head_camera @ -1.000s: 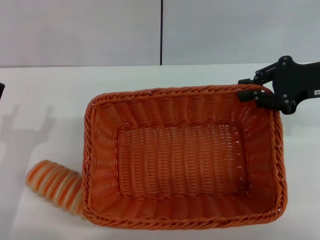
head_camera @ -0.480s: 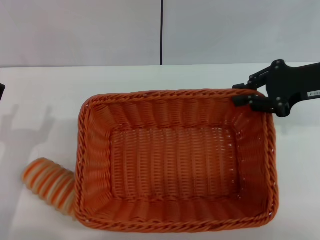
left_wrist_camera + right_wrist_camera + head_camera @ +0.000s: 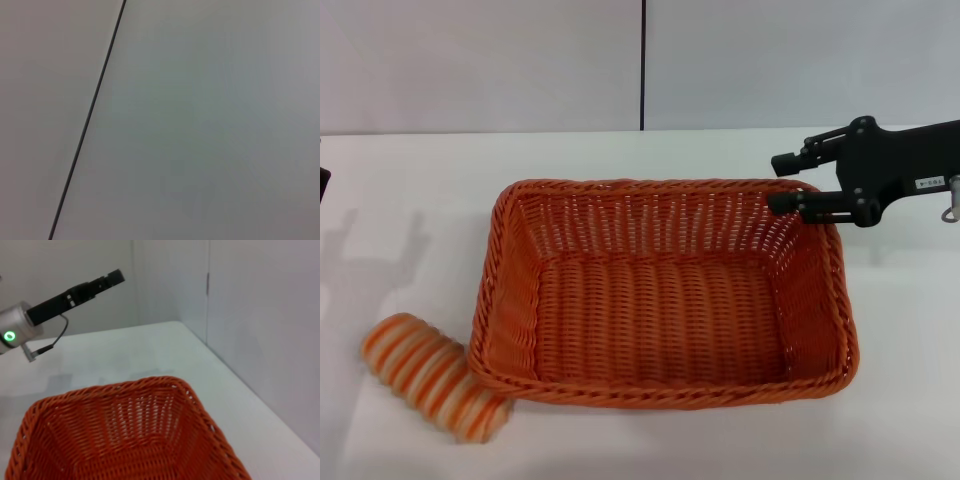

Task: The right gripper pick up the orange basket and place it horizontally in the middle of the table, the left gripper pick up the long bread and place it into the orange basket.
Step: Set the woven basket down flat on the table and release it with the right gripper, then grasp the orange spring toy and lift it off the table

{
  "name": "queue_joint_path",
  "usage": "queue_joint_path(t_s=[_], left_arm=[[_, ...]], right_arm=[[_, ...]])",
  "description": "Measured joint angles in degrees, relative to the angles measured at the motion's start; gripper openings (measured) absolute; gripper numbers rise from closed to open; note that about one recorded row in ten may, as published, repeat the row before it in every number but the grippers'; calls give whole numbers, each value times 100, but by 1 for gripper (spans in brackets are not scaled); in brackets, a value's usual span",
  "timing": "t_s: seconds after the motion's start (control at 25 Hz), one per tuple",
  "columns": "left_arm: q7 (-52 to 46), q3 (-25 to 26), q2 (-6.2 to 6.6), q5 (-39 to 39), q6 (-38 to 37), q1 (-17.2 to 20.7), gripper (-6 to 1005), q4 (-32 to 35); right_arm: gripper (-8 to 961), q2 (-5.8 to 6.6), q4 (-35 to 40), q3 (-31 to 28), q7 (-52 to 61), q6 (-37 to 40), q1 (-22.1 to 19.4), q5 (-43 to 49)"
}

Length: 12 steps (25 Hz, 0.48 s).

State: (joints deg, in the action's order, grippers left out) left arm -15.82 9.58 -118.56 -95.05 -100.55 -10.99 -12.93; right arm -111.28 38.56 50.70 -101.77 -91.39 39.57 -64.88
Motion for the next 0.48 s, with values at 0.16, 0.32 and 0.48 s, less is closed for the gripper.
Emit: queue_joint_path(t_s=[0.16,0.32,0.48], left_arm=[[0,4,0,0,1,-3,806,5],[0,-35,18,-3,-22,-11,805,44],[-1,-57,37,-4,-89,-6,804,223]], right_arm=[[401,-14,52,-228,-1,5,-110,0],[492,-63,217,-828,-72,-31,-384,-75],[501,-162,232,-1920,-263,-33,-797,-597]])
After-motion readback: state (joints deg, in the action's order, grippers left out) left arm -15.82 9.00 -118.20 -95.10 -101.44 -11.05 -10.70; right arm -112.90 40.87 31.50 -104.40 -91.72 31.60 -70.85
